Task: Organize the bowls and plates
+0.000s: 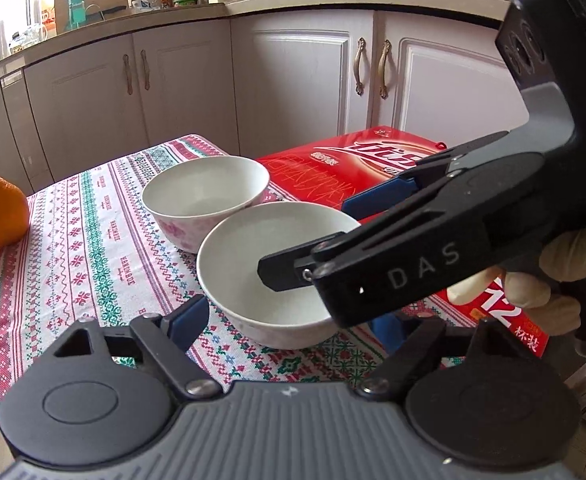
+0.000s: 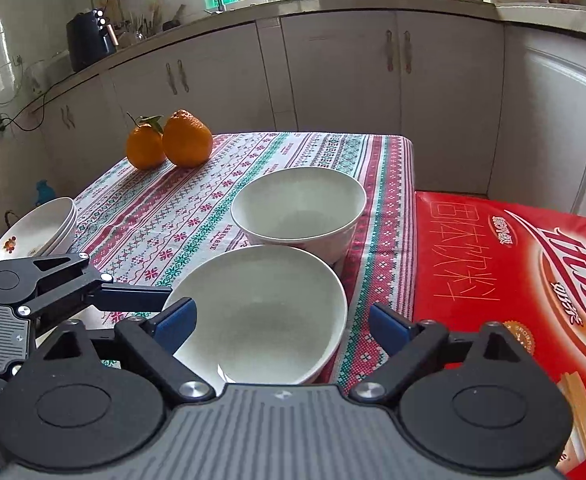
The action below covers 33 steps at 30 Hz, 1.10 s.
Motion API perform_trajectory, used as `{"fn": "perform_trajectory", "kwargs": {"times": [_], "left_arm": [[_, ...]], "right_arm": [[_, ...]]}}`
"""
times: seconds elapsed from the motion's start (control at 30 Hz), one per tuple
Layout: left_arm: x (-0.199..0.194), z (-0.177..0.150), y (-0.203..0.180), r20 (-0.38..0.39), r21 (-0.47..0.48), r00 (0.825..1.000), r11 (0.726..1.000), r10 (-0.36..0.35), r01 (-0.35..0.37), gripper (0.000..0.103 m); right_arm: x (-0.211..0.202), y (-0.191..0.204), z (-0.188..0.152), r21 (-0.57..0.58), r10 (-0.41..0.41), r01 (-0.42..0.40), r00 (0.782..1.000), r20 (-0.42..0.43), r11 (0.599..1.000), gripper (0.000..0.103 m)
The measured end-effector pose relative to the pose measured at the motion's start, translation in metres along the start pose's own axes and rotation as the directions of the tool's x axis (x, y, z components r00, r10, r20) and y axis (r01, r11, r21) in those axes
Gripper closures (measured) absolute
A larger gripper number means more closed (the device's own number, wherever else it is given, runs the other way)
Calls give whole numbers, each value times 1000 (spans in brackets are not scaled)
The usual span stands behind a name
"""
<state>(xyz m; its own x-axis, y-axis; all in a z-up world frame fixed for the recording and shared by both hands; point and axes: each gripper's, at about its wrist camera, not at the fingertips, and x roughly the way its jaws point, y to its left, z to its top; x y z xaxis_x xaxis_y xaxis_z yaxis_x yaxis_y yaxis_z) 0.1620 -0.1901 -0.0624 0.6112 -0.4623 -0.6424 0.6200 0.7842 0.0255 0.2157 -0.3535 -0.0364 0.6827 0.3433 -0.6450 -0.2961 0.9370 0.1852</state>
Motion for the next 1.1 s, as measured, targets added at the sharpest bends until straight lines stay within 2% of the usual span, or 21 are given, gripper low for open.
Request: {"fn": "perform_trajectory", "kwargs": {"times": [0.33,0.47,0.67,1.1], "left_arm": [[6,1,0,-8,-9,1000,1000,1,-1,19],[7,1,0,-5,-9,1000,1000,-1,0,20],[10,0,-4,-15,25,1000,1000,19,-18,20],[5,2,-1,-25,3,1000,1000,-8,8,22]], "right_arm": [[14,-15,12,40,79,-77,996,-43,996,29],[18,-20,16,56,107,-103,992,-65,993,29],[22,-18,18,35,102,-100,991,-85,994,31],[16,-17,19,39,111,-108,990,-88,993,31]]}}
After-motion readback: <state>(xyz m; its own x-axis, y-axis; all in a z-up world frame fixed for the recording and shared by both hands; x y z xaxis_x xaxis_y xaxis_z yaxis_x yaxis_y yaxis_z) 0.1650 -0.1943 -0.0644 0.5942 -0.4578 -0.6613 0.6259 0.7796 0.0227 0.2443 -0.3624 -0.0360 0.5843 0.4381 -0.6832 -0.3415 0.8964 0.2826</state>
